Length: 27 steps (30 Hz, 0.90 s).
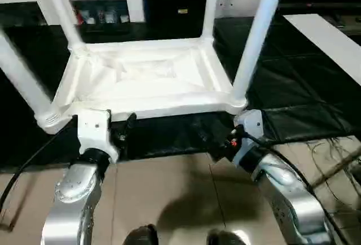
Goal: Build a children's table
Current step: Rotate leg to tighten, then rotate table base
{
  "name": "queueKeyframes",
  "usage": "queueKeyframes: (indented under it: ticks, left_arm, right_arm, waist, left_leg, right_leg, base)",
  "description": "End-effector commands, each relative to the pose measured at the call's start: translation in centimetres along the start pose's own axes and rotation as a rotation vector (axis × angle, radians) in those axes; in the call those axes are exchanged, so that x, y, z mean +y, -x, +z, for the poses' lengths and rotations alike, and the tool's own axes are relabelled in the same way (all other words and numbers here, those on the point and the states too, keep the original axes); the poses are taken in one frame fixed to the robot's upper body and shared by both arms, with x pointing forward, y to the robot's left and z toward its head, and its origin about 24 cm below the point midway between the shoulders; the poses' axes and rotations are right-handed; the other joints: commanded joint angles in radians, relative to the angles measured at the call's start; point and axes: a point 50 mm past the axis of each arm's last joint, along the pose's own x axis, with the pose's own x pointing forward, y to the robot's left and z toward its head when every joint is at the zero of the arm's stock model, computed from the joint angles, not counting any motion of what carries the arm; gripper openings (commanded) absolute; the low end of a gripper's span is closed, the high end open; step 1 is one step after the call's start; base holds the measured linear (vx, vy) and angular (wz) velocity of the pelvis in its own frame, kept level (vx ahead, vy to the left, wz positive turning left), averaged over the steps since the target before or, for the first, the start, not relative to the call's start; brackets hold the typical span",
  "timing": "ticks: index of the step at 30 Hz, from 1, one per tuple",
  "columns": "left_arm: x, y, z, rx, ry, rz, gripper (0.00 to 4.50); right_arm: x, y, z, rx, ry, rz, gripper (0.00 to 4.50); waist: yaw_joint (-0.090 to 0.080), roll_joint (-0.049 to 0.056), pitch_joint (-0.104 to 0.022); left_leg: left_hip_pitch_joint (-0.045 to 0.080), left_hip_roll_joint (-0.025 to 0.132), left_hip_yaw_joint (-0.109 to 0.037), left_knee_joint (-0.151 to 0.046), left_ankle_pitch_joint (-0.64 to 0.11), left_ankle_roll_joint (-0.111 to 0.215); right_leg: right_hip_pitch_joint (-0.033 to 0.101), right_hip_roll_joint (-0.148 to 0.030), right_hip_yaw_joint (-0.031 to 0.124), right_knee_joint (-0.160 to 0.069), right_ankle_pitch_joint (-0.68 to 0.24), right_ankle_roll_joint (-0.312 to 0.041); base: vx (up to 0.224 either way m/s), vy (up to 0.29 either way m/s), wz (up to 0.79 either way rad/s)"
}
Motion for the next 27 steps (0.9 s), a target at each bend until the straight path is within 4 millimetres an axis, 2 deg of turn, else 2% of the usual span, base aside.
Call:
queueKeyframes:
  ticks: [1, 2, 3, 4, 5, 6, 7, 8, 9, 10, 11, 12, 13, 14, 15, 16, 17, 18, 19, 20, 21, 22, 23, 24, 25, 26, 27]
  left_arm:
    - [0.3, 0.5, -0.6, 0.027, 0.008, 0.018, 3.19]
    - [0.3, 0.5, -0.7, 0.027, 0.010, 0.011, 3.19]
    - [0.2, 0.5, -0.7, 0.026, 0.011, 0.010, 3.19]
    - [0.2, 0.5, -0.7, 0.026, 0.012, 0.008, 3.19]
    - [0.2, 0.5, -0.7, 0.026, 0.013, 0.005, 3.19]
    - [0.1, 0.5, -0.7, 0.026, 0.014, 0.001, 3.19]
    - [0.1, 0.5, -0.7, 0.027, 0.014, -0.001, 3.19]
    - [-0.1, 0.5, -0.8, 0.031, 0.015, -0.020, 3.19]
    - [-0.1, 0.5, -0.8, 0.032, 0.014, -0.027, 3.19]
    - [-0.2, 0.5, -0.8, 0.034, 0.016, -0.037, 3.19]
    - [-0.3, 0.5, -0.9, 0.035, 0.017, -0.046, 3.19]
    - [-0.4, 0.5, -0.9, 0.036, 0.018, -0.056, 3.19]
    - [-0.4, 0.5, -0.9, 0.036, 0.018, -0.056, 3.19]
    - [-0.4, 0.5, -0.9, 0.036, 0.019, -0.060, 3.19]
    - [-0.5, 0.5, -1.0, 0.037, 0.019, -0.062, 3.19]
    - [-0.6, 0.5, -1.0, 0.040, 0.018, -0.073, 3.19]
    - [-0.6, 0.5, -1.1, 0.043, 0.018, -0.081, 3.19]
    - [-0.7, 0.5, -1.2, 0.045, 0.018, -0.087, 3.19]
    - [-0.7, 0.5, -1.2, 0.046, 0.018, -0.089, 3.19]
    - [-0.8, 0.5, -1.2, 0.047, 0.018, -0.091, 3.19]
    - [-0.8, 0.5, -1.2, 0.047, 0.018, -0.093, 3.19]
    - [-0.8, 0.5, -1.2, 0.047, 0.018, -0.093, 3.19]
    - [-0.8, 0.5, -1.3, 0.048, 0.018, -0.095, 3.19]
    - [-0.9, 0.5, -1.3, 0.048, 0.019, -0.097, 3.19]
    - [-0.9, 0.5, -1.3, 0.048, 0.019, -0.097, 3.19]
    - [-0.9, 0.6, -1.4, 0.050, 0.020, -0.097, 3.19]
    - [-0.9, 0.6, -1.4, 0.050, 0.020, -0.097, 3.19]
  right_arm:
    - [0.5, -0.4, 0.5, -0.009, 0.020, 0.032, 4.50]
    - [0.3, -0.4, 0.5, -0.014, 0.022, 0.015, 4.50]
    - [0.3, -0.4, 0.5, -0.014, 0.023, 0.010, 4.50]
    - [0.2, -0.4, 0.5, -0.014, 0.024, 0.002, 4.50]
    - [0.1, -0.4, 0.5, -0.013, 0.025, 0.001, 4.50]
    - [0.1, -0.4, 0.5, -0.012, 0.026, 0.001, 4.50]
    - [0.1, -0.4, 0.5, -0.012, 0.026, 0.001, 4.50]
    - [0.0, -0.4, 0.5, -0.013, 0.031, -0.003, 4.50]
    - [0.0, -0.4, 0.5, -0.013, 0.032, -0.004, 4.50]
    - [0.0, -0.3, 0.6, -0.013, 0.035, -0.005, 4.50]
    - [0.0, -0.3, 0.6, -0.013, 0.037, -0.006, 4.50]
    - [0.0, -0.3, 0.6, -0.013, 0.038, -0.006, 4.50]
    - [0.0, -0.3, 0.6, -0.013, 0.038, -0.006, 4.50]
    - [0.0, -0.3, 0.6, -0.013, 0.039, -0.006, 4.50]
    - [0.0, -0.2, 0.5, -0.013, 0.039, -0.006, 4.50]
    - [0.0, -0.2, 0.5, -0.013, 0.040, -0.007, 4.50]
    - [0.0, -0.2, 0.5, -0.013, 0.042, -0.007, 4.50]
    - [0.0, -0.1, 0.5, -0.010, 0.049, -0.006, 4.50]
    - [0.0, -0.1, 0.5, -0.008, 0.055, -0.006, 4.50]
    - [0.0, -0.1, 0.5, -0.007, 0.057, -0.005, 4.50]
    - [0.0, -0.1, 0.5, -0.006, 0.060, -0.005, 4.50]
    - [0.0, -0.1, 0.5, -0.006, 0.060, -0.005, 4.50]
    - [0.0, -0.1, 0.5, -0.006, 0.061, -0.004, 4.50]
    - [-0.1, 0.0, 0.5, -0.007, 0.062, -0.002, 4.50]
    - [-0.1, 0.0, 0.5, -0.007, 0.062, -0.002, 4.50]
    - [-0.1, 0.0, 0.5, -0.005, 0.064, 0.002, 4.50]
    - [-0.1, 0.0, 0.5, -0.005, 0.064, 0.003, 4.50]
  waist:
    - [-0.018, -0.050, -0.056]
    - [-0.019, 0.004, -0.013]
    - [-0.002, 0.009, 0.000]
    - [0.005, 0.015, 0.000]
    - [0.005, 0.030, -0.006]
    - [-0.018, 0.045, -0.008]
    - [-0.039, 0.073, -0.038]
    - [-0.052, 0.084, -0.045]
    - [-0.073, 0.074, -0.044]
    - [-0.082, 0.067, -0.042]
    - [-0.088, 0.043, -0.039]
    - [-0.074, 0.015, -0.051]
    - [-0.065, 0.009, -0.056]
    - [-0.041, 0.002, -0.083]
    - [-0.040, 0.008, -0.086]
    - [-0.037, 0.023, -0.093]
    - [-0.050, 0.063, -0.093]
    - [-0.101, 0.087, -0.105]
    - [-0.112, 0.101, -0.110]
    - [-0.110, 0.091, -0.116]
    - [-0.103, 0.080, -0.102]
    - [-0.107, 0.072, -0.105]
    - [-0.102, 0.051, -0.101]
    - [-0.098, -0.001, -0.096]
    - [-0.080, -0.042, -0.099]
    - [-0.050, -0.016, -0.090]
    - [-0.048, -0.022, -0.080]
  left_leg:
    - [0.088, -0.013, -0.055, 0.145, -0.160, 0.023]
    - [0.031, -0.014, -0.090, 0.168, -0.044, 0.085]
    - [0.061, -0.020, -0.117, 0.171, -0.146, 0.051]
    - [0.096, -0.003, -0.124, 0.150, -0.227, 0.031]
    - [0.183, 0.035, -0.117, 0.053, -0.458, -0.002]
    - [0.187, 0.068, -0.140, -0.014, -0.625, -0.027]
    - [0.183, 0.126, -0.199, -0.098, -0.718, -0.037]
    - [0.185, 0.122, -0.215, -0.116, -0.675, 0.030]
    - [0.187, 0.112, -0.212, -0.114, -0.611, 0.124]
    - [0.182, 0.104, -0.210, -0.112, -0.578, 0.171]
    - [0.150, 0.063, -0.168, -0.091, -0.517, 0.207]
    - [0.089, -0.004, -0.096, -0.021, -0.374, 0.202]
    - [0.044, -0.021, -0.092, 0.018, -0.247, 0.206]
    - [-0.003, -0.010, -0.102, 0.089, -0.079, 0.199]
    - [-0.047, -0.007, -0.112, 0.091, 0.018, 0.178]
    - [-0.044, -0.002, -0.114, 0.067, 0.068, 0.170]
    - [0.002, 0.022, -0.113, -0.006, 0.159, 0.170]
    - [0.137, 0.085, -0.197, -0.028, 0.238, 0.333]
    - [0.213, 0.123, -0.239, -0.019, 0.246, 0.425]
    - [0.221, 0.157, -0.274, -0.007, 0.382, 0.536]
    - [0.174, 0.147, -0.223, -0.022, 0.400, 0.525]
    - [0.168, 0.137, -0.213, -0.029, 0.376, 0.521]
    - [0.150, 0.098, -0.170, -0.033, 0.245, 0.485]
    - [0.105, 0.014, -0.123, -0.012, 0.004, 0.387]
    - [0.055, -0.055, -0.092, 0.033, -0.115, 0.325]
    - [0.026, -0.050, -0.106, 0.124, -0.132, 0.222]
    - [0.011, -0.044, -0.113, 0.135, -0.069, 0.129]
  right_leg:
    - [-0.090, -0.131, 0.065, -0.276, -1.027, 0.031]
    - [-0.049, -0.155, 0.151, -0.316, -1.124, -0.060]
    - [0.004, -0.119, 0.167, -0.279, -1.033, -0.153]
    - [0.006, -0.118, 0.146, -0.264, -0.945, -0.178]
    - [-0.029, -0.034, 0.081, -0.221, -0.694, -0.218]
    - [-0.042, 0.021, 0.047, -0.165, -0.528, -0.209]
    - [-0.013, 0.031, 0.029, -0.065, -0.139, -0.166]
    - [-0.021, 0.029, 0.008, -0.039, 0.046, -0.106]
    - [-0.028, 0.017, 0.000, -0.045, 0.103, -0.063]
    - [-0.026, 0.008, 0.005, -0.056, 0.110, -0.051]
    - [0.006, -0.026, 0.035, -0.128, 0.101, -0.058]
    - [0.087, -0.077, 0.104, -0.202, -0.016, -0.160]
    - [0.139, -0.106, 0.128, -0.226, -0.111, -0.190]
    - [0.193, -0.155, 0.173, -0.249, -0.142, -0.265]
    - [0.210, -0.124, 0.152, -0.227, 0.023, -0.317]
    - [0.199, -0.092, 0.126, -0.213, 0.113, -0.325]
    - [0.147, -0.014, 0.042, -0.181, 0.176, -0.283]
    - [0.037, 0.060, -0.018, -0.091, 0.114, -0.173]
    - [-0.053, 0.049, -0.015, -0.044, 0.004, -0.129]
    - [-0.092, 0.026, -0.001, 0.007, -0.044, -0.019]
    - [-0.106, 0.016, 0.006, 0.029, 0.027, 0.047]
    - [-0.106, 0.012, 0.009, 0.026, 0.061, 0.061]
    - [-0.099, 0.006, 0.023, -0.025, 0.140, 0.038]
    - [-0.035, -0.031, 0.074, -0.140, 0.184, -0.011]
    - [0.031, -0.049, 0.127, -0.189, 0.053, 0.001]
    - [0.086, -0.161, 0.191, -0.235, -0.217, -0.103]
    - [0.092, -0.137, 0.165, -0.237, -0.372, -0.147]
  base:
    - [0.065, -0.164, 0.75]
    - [0.109, -0.106, 0.67]
    - [0.109, -0.106, 0.67]
    - [0.021, -0.010, 0.43]
    - [-0.032, 0.004, 0.30]
    - [-0.032, 0.004, 0.30]
    - [0.000, 0.000, 0.00]
    - [0.050, 0.078, -0.12]
    - [0.050, 0.078, -0.12]
    - [0.079, 0.042, -0.10]
    - [0.097, -0.025, 0.04]
    - [0.097, -0.025, 0.04]
    - [0.134, -0.045, 0.03]
    - [0.152, -0.009, -0.10]
    - [0.152, -0.009, -0.10]
    - [0.145, 0.006, -0.02]
    - [0.172, 0.004, -0.04]
    - [0.172, 0.004, -0.04]
    - [0.210, 0.006, 0.01]
    - [0.160, 0.015, 0.13]
    - [0.160, 0.015, 0.13]
    - [0.082, 0.005, 0.08]
    - [0.066, -0.034, 0.00]
    - [0.066, -0.034, 0.00]
    - [0.065, -0.078, 0.02]
    - [0.059, -0.081, -0.05]
    - [0.059, -0.081, -0.05]
